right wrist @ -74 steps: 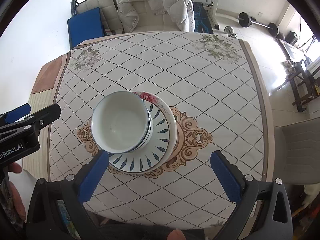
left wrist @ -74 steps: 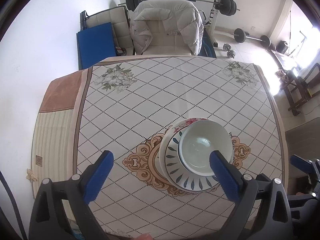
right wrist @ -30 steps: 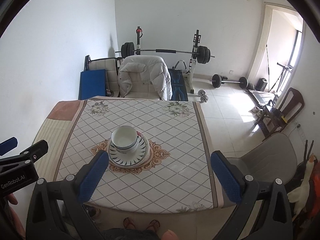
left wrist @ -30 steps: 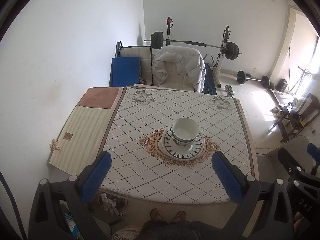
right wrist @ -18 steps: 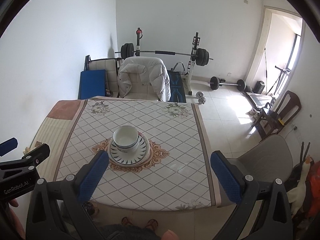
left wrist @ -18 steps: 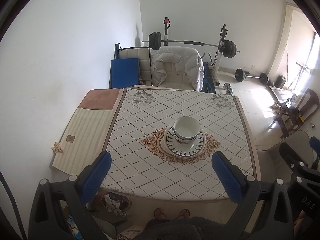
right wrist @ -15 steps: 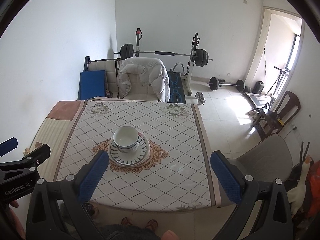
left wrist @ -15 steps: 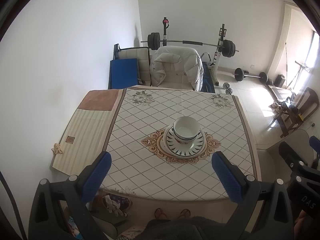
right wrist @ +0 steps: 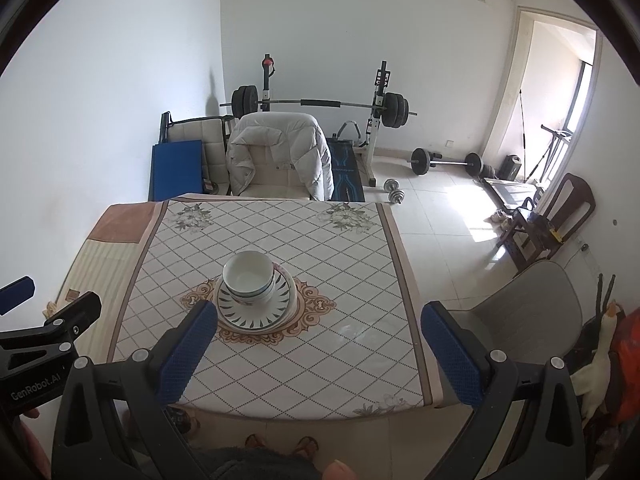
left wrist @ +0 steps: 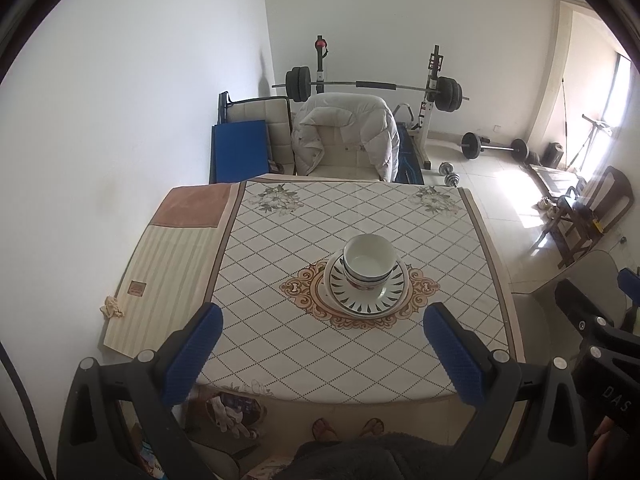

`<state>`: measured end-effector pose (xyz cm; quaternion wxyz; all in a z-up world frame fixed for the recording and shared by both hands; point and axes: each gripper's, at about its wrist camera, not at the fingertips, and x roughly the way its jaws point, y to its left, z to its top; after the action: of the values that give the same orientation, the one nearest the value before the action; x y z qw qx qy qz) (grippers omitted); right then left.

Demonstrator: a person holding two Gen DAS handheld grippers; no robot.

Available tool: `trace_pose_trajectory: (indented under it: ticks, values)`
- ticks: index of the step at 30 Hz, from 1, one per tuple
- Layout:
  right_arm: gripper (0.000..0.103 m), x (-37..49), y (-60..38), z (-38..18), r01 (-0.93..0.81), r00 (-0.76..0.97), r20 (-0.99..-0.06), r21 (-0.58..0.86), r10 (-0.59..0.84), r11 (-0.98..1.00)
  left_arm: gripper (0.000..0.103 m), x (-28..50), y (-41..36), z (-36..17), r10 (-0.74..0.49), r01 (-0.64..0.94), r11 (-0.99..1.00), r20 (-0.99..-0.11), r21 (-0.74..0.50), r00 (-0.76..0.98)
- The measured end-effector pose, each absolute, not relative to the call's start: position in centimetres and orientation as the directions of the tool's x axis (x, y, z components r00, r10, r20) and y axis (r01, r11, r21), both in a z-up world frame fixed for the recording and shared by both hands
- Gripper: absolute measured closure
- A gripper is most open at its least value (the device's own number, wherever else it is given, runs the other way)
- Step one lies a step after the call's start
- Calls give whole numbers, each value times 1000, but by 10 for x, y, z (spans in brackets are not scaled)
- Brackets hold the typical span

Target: Organize plates and bowls

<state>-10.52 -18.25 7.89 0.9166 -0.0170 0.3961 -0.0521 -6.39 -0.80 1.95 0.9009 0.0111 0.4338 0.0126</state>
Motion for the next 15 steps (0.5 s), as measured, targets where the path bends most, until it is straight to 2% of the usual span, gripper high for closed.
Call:
trace_pose_trajectory:
  ticks: [15]
  values:
    - [0, -102, -183, 79, 100, 681, -722, -77, -125, 992, 0, -62, -9, 22, 27, -5, 999, -771, 32, 636]
